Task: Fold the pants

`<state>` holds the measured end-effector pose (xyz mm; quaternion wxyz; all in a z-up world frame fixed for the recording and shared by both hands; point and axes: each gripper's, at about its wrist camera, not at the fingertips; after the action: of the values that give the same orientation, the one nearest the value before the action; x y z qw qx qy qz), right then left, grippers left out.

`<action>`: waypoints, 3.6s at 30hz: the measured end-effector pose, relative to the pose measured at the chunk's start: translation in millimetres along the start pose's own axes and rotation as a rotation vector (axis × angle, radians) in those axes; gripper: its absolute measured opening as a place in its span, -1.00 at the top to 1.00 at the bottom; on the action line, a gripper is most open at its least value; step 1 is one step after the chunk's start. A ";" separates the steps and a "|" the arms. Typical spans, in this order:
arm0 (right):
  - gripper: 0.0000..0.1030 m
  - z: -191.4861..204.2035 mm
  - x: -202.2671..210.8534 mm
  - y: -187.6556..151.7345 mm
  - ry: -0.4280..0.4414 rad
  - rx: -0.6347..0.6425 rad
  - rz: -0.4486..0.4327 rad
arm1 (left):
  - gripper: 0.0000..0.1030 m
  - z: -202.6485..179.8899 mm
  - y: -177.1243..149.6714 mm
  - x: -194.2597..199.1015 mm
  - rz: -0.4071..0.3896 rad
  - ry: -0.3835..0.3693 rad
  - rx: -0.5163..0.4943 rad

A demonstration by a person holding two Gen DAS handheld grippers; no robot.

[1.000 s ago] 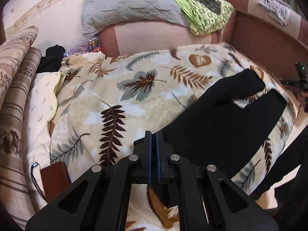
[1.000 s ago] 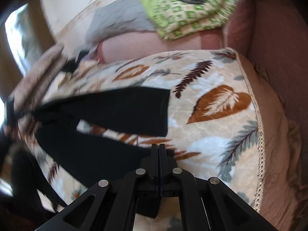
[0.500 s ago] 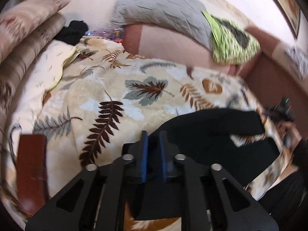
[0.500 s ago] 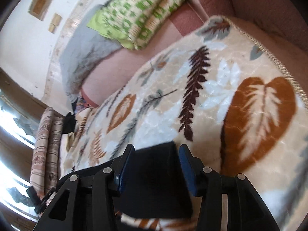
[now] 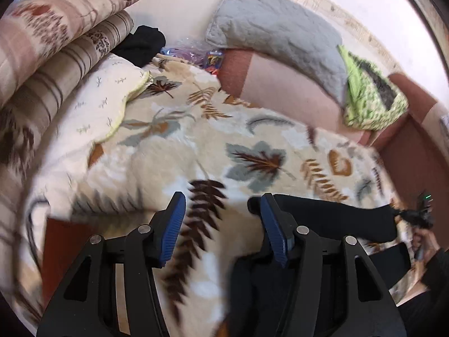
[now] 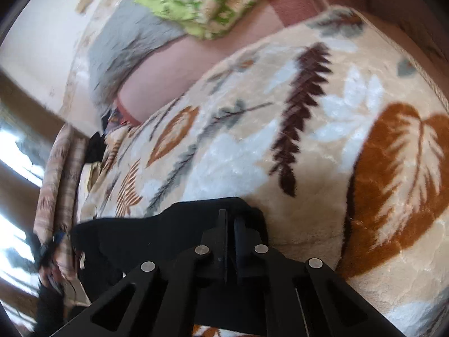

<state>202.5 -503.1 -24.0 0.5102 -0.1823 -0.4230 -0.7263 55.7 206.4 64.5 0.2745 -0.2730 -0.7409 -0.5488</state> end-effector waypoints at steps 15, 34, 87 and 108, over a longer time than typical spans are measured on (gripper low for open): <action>0.95 24.1 10.6 -14.1 -0.056 0.160 -0.011 | -0.24 -10.4 11.2 -126.4 0.512 -0.342 -0.111; 0.95 30.2 32.6 -17.4 -0.087 0.234 -0.081 | 0.86 -50.2 17.6 -80.4 0.276 -0.285 -0.188; 0.97 88.1 42.5 -175.3 -0.329 0.712 0.304 | 0.23 -68.4 -135.9 5.2 0.230 -0.376 0.039; 0.96 79.8 45.6 -178.8 -0.325 0.676 0.251 | 0.26 -53.9 -119.0 -17.8 0.114 0.085 -0.168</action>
<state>10.3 -444.3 -22.9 0.5526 -0.1667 -0.6881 -0.4398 -10.1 123.0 -13.8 0.3127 -0.3131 -0.6632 -0.6036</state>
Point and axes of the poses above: each gripper's, at about its wrist camera, not at the fingertips, and x roughly against the way its jaws point, z to its left, y to its top, and after that the axes turned 1 degree about z, right-handed
